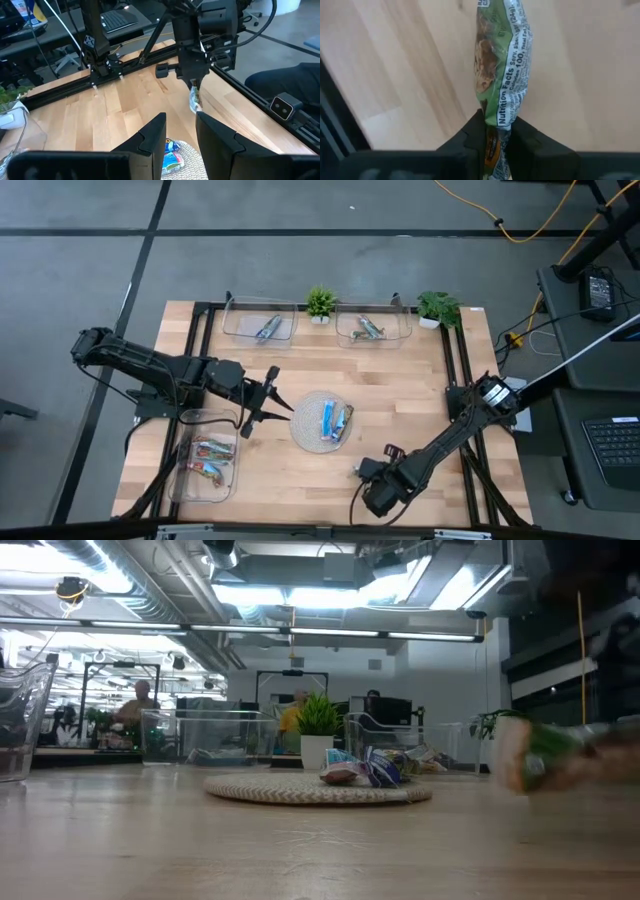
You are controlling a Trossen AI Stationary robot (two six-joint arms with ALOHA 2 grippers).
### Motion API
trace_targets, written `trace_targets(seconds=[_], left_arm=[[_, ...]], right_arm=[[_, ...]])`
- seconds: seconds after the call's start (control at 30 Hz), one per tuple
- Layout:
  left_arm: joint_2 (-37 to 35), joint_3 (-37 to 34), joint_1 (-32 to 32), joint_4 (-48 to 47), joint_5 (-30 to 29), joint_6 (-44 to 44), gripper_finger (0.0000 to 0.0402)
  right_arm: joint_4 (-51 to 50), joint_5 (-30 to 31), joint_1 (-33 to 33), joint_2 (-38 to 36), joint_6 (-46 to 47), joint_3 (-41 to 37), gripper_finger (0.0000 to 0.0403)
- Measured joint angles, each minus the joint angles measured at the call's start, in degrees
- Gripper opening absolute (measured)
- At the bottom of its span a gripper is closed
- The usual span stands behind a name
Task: Pick and place Granola Bars by type
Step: Put the yellow granola bar into the top right transparent bin
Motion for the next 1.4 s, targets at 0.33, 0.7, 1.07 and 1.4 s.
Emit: trace_targets(seconds=[0.33,0.7,1.07,1.4], left_arm=[[0.0,0.0,-0.15,-0.02,0.0,0.03,0.01],[0.0,0.0,-0.2,-0.02,0.0,-0.01,0.01],[0.0,-0.02,-0.2,-2.0,0.03,-0.76,0.01],[0.02,-0.04,-0.2,-2.61,0.03,0.0,0.01]], right_arm=[[-8.92,3.92,0.02,0.0,-2.55,8.62,0.006],[-14.94,8.49,-6.97,-0.02,-20.79,18.35,0.006],[-28.1,16.85,-15.53,-8.12,-28.67,24.05,0.006],[-30.39,21.94,-21.42,-24.05,-32.53,23.96,0.006]])
